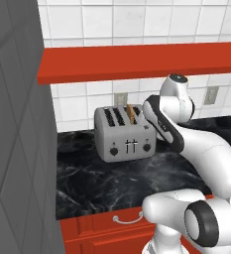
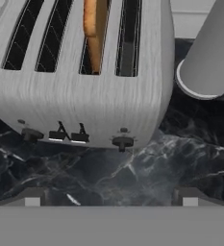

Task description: Start the toaster. Once the lever pops up, take the bread to the plate on the dining counter.

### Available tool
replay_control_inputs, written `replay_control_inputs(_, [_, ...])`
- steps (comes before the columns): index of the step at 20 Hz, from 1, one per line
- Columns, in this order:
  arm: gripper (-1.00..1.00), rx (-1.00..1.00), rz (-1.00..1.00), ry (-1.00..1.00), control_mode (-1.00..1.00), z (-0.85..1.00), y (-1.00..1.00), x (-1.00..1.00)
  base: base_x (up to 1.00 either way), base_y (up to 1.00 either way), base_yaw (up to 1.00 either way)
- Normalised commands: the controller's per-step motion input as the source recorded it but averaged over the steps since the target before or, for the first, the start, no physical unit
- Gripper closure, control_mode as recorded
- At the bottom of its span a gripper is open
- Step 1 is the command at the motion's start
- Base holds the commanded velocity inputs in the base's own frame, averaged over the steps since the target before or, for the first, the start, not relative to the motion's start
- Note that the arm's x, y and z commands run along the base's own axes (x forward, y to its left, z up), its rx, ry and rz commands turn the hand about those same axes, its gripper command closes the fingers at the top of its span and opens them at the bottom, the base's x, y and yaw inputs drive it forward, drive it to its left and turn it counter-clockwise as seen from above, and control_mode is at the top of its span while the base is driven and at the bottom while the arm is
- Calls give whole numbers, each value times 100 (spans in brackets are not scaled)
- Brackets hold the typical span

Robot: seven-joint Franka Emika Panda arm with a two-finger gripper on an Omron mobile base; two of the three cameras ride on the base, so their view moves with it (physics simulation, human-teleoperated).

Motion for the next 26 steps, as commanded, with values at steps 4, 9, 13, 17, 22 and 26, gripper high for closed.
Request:
replay_control_inputs(4, [-100,0,0,-1,-100,-24,0,24,0,0,0])
replay_control_inputs(9, [-100,0,0,-1,-100,-27,0,30,0,0,0])
replay_control_inputs(13, [-100,0,0,0,-100,-31,6,27,0,0,0])
replay_control_inputs(17, [-100,0,-3,0,-100,-17,15,26,0,0,0])
replay_control_inputs(22, [-100,0,-3,0,-100,-11,13,15,0,0,0])
replay_control_inputs(26, [-100,0,-1,0,-100,-10,6,4,0,0,0])
